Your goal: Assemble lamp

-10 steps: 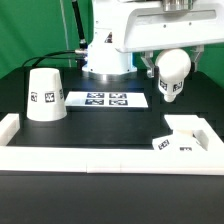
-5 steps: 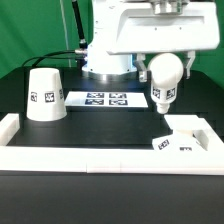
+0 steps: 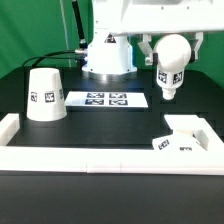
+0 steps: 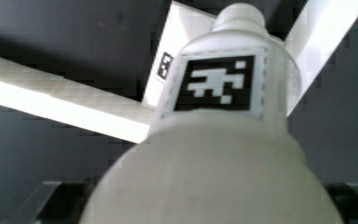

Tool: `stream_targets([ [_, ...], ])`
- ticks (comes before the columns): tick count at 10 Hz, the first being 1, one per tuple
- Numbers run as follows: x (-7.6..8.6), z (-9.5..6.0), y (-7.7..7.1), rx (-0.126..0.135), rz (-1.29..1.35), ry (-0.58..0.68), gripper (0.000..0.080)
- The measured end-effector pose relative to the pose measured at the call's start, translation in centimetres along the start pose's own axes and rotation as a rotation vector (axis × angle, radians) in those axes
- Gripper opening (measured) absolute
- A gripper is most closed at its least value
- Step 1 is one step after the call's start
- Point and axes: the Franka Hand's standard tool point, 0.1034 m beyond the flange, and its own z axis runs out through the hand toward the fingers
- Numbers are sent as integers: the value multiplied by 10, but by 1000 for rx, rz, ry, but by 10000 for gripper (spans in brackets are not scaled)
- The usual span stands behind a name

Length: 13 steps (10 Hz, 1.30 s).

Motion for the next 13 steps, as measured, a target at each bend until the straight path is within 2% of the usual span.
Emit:
stream_targets([
  [1,0,0,0,0,0,0,577],
  [3,19,3,4,-8,-9,35,577],
  [4,32,7,7,-34,-18,116,577],
  [8,29,10,8,-47,-18,147,577],
  [9,28,12,3,-44,-26,143,577],
  [13,32,19,1,-41,-32,143,577],
])
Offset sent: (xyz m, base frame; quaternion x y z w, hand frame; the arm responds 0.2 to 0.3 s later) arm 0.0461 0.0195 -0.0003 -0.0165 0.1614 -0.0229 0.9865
